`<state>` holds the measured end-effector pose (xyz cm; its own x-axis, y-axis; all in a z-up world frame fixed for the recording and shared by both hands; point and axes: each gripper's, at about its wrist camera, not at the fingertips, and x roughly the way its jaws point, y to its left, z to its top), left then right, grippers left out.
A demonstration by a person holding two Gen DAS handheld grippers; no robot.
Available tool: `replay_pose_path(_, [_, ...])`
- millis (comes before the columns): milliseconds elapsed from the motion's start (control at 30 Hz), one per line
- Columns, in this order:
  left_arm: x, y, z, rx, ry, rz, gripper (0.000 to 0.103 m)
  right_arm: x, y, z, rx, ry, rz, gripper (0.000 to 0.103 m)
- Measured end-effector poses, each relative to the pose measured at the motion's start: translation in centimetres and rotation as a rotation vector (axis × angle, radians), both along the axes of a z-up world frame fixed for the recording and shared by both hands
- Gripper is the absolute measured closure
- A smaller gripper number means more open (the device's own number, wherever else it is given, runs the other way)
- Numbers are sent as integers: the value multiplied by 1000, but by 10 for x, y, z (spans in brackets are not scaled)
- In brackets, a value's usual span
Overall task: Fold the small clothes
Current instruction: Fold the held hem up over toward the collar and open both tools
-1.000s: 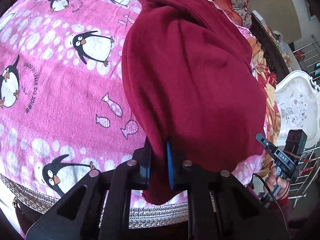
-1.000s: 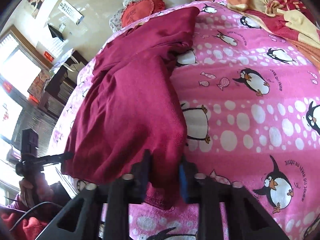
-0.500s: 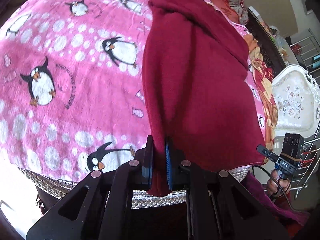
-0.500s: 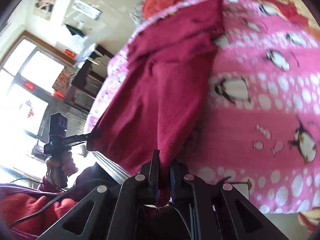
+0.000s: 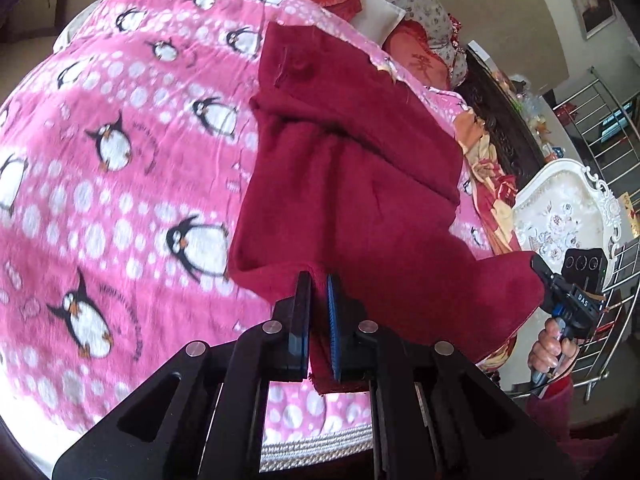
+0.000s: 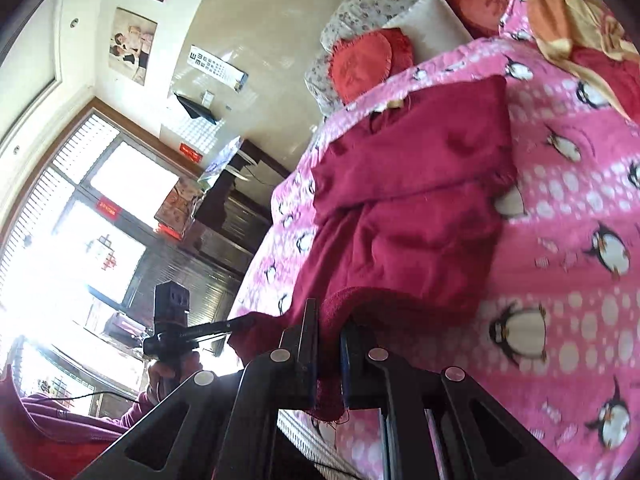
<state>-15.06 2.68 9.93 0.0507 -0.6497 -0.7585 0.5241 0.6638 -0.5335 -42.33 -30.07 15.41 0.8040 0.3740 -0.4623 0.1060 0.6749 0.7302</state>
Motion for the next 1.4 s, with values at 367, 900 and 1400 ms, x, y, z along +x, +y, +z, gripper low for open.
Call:
replay_pose_path(367, [115, -99, 49, -73, -139, 36, 97, 102, -105, 25, -22, -42, -152, 96])
replay_pose_path(900, [217, -125, 46, -86, -216, 240, 41, 180, -181, 22, -199, 58, -379, 32])
replay_pose_path(1400, [203, -204, -24, 181, -274, 162, 41, 243, -140, -24, -566, 266, -334, 58])
